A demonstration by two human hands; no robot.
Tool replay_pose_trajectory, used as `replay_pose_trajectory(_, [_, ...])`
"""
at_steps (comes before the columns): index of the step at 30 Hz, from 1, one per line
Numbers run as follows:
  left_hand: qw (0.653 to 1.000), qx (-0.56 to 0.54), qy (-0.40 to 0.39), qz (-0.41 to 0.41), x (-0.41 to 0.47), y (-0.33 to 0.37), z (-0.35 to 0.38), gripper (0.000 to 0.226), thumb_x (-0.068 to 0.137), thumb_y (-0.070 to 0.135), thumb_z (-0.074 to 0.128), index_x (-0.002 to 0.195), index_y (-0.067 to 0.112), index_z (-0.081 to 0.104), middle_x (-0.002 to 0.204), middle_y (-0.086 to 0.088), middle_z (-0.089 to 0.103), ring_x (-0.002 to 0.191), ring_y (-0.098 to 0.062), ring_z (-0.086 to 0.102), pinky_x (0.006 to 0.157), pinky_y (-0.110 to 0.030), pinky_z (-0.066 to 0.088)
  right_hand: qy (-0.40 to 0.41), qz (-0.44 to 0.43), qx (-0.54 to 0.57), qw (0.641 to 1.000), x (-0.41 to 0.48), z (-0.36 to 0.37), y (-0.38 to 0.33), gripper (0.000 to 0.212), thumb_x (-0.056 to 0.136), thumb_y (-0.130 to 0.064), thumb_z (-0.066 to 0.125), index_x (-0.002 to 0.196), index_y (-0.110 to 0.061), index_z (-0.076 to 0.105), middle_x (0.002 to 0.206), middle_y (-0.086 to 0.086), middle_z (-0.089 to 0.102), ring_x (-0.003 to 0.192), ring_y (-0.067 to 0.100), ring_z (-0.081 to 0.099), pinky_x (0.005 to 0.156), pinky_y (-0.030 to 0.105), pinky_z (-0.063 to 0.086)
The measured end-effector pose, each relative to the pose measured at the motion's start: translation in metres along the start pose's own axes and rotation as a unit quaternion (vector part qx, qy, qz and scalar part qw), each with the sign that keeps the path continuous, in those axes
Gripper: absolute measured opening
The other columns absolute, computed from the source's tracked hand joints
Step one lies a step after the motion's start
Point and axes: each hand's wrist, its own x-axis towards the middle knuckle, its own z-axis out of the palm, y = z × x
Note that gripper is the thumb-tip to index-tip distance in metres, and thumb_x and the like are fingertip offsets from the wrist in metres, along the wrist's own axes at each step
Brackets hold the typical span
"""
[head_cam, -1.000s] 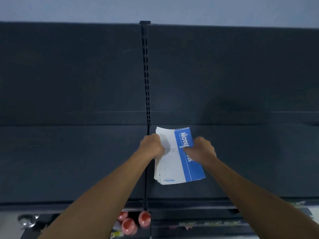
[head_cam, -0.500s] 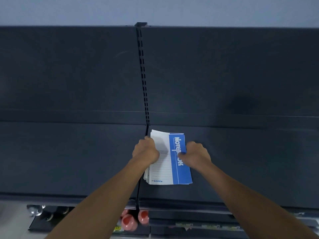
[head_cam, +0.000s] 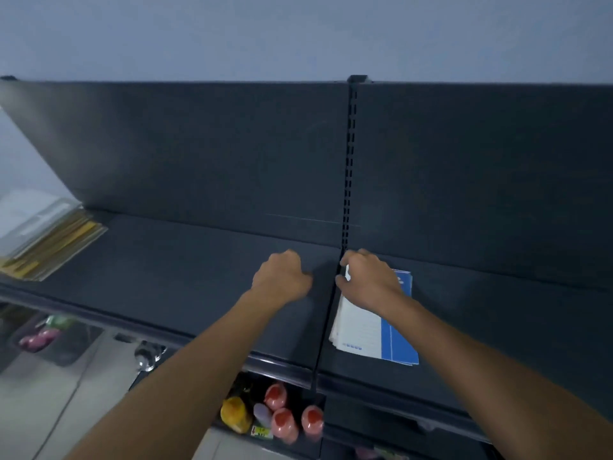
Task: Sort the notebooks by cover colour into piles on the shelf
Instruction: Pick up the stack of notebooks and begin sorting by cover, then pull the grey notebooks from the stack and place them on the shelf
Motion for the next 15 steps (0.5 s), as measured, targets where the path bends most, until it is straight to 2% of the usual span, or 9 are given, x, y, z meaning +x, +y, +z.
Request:
replay_pose_trajectory(3, [1.0,-0.004,0.013,-0.027,-0.008,-0.038,-0.027,0.031,0.09,0.038,0.061,0.105,0.011,0.06,0.101,-0.008,0.062,0.088,-0.03,0.063,0.078,-0.041,0.058,-0.026,-0.069,0.01,0.997,0.004,0.012,-0.044,0.026,0.095,-0.033,0.057,0.117,-0.018,0.057,0.117,0.002,0.055,0.107,0.028,0.058,0.085,0.04,0.05])
replay_pose_trajectory(4, [0.999,-0.008,0.023,-0.036,-0.012,-0.053,-0.036,0.033,0.09,0.039,0.061,0.108,0.012,0.061,0.102,-0.008,0.062,0.088,-0.03,0.063,0.08,-0.042,0.058,-0.033,-0.098,0.011,0.995,0.006,0.016,-0.059,0.027,0.095,-0.034,0.056,0.117,-0.02,0.057,0.116,0.001,0.054,0.106,0.027,0.058,0.084,0.039,0.051])
replay_pose_trajectory(7, [0.996,-0.021,0.061,-0.063,-0.029,-0.104,-0.059,0.032,0.09,0.038,0.062,0.107,0.012,0.064,0.099,-0.007,0.064,0.084,-0.028,0.063,0.078,-0.043,0.059,-0.033,-0.168,0.013,0.985,0.012,0.028,-0.111,0.028,0.095,-0.036,0.056,0.119,-0.022,0.058,0.113,-0.003,0.056,0.103,0.023,0.058,0.084,0.039,0.051])
replay_pose_trajectory(15, [0.981,-0.022,0.142,-0.129,-0.073,-0.262,-0.14,0.026,0.092,0.032,0.055,0.108,0.015,0.066,0.104,-0.007,0.068,0.093,-0.028,0.065,0.085,-0.042,0.057,-0.055,-0.292,0.015,0.955,0.025,0.07,-0.289,0.028,0.094,-0.039,0.057,0.119,-0.025,0.059,0.107,-0.007,0.057,0.1,0.02,0.058,0.085,0.039,0.051])
